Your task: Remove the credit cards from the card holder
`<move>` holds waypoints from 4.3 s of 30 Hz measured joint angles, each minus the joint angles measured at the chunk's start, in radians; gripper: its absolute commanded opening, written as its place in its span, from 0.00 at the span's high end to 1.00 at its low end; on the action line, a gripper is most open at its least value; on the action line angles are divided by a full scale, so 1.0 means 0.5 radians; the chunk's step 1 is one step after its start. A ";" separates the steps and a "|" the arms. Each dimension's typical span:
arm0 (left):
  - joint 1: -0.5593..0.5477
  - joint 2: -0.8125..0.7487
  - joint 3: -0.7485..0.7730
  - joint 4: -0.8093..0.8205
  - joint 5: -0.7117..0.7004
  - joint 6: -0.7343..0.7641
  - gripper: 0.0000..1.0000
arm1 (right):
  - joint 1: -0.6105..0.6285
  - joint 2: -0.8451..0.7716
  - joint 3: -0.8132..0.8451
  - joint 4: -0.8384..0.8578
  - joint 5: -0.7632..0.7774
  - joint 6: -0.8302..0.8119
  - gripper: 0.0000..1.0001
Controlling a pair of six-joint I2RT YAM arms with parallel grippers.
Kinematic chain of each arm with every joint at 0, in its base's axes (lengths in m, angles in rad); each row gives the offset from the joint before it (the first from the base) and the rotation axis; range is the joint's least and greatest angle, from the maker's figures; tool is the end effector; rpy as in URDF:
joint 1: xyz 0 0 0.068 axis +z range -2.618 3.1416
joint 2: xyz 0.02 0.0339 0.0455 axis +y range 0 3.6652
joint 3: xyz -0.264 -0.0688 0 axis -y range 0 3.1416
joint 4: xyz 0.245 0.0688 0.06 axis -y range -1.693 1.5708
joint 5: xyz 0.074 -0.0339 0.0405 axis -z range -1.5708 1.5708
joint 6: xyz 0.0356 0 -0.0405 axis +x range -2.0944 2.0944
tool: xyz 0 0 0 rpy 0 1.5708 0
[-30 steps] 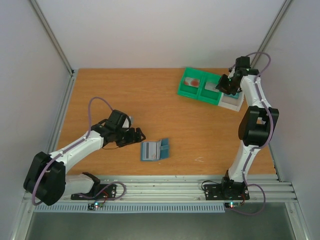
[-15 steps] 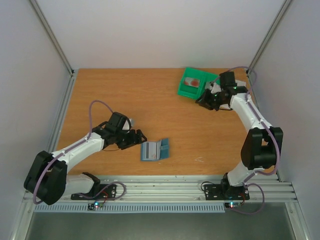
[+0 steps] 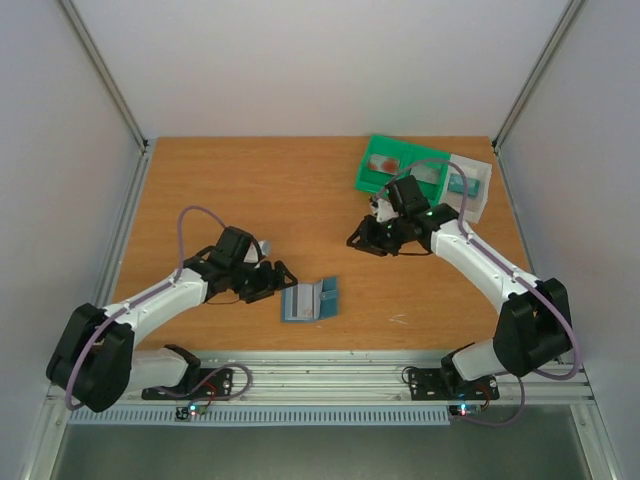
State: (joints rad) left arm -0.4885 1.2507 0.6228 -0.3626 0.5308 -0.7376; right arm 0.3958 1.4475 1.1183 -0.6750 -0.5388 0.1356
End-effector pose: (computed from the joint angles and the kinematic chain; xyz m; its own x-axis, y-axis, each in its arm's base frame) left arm 0.1927 -0.1228 0.1812 -0.9835 -0.1341 -0.1211 -0.0157 0.7311 -0.6820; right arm 0.2651 0.1306 0.2649 -0.8504 -0.2296 -0.4733 -0.4744 0.7235 0.5015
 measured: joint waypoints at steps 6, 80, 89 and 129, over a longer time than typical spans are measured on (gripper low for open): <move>0.000 -0.008 -0.056 0.076 0.049 -0.028 0.16 | 0.225 -0.014 -0.095 0.130 0.034 0.105 0.76; 0.000 0.267 -0.229 0.683 0.400 -0.291 0.66 | 0.695 0.641 -0.567 1.162 0.098 0.375 0.94; 0.000 0.336 -0.185 0.714 0.455 -0.289 0.71 | 0.695 0.622 -0.632 1.270 0.076 0.409 0.94; -0.086 0.548 -0.123 0.892 0.620 -0.394 0.69 | 0.703 0.278 -0.859 1.065 0.383 0.285 0.92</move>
State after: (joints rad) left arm -0.5316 1.5246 0.5613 0.0834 0.8406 -0.9348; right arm 0.7475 1.5867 0.6888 -0.1425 -0.3473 0.2783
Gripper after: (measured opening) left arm 0.305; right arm 0.083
